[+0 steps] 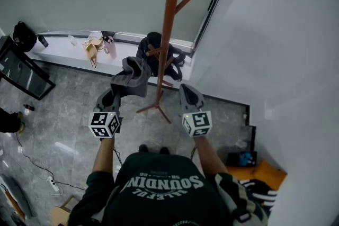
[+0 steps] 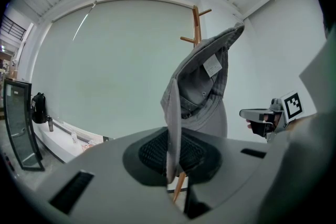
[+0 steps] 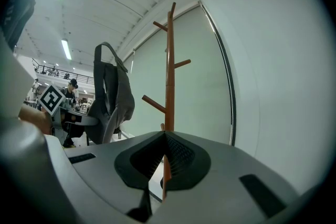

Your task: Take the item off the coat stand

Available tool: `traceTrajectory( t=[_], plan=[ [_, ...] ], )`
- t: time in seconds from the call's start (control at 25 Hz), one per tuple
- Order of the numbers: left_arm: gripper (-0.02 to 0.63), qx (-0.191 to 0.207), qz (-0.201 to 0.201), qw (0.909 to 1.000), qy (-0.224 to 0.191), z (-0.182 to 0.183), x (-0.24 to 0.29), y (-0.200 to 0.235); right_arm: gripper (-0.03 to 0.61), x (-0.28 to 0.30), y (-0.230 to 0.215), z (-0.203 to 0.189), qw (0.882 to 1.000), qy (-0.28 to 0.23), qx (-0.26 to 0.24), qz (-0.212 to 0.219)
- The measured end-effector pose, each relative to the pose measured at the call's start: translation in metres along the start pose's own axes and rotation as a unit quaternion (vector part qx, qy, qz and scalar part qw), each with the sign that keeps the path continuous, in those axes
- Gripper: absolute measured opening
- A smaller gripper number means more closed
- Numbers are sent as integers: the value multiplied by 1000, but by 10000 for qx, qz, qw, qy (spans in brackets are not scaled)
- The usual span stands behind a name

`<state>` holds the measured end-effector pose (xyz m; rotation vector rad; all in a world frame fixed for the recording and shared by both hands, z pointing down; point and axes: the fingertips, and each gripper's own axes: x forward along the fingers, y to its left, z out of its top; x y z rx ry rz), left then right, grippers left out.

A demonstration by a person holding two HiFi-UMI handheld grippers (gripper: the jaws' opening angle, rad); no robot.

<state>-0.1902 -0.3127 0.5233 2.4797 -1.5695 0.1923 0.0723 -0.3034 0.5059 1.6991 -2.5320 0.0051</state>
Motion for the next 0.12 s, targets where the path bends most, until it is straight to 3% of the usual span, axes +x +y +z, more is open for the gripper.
traceTrajectory(
  t=[0.12],
  plan=[
    [17,-12,-2,10000,8,-1,0,0,-2,0,1,-2,10000,10,32,20]
  ],
)
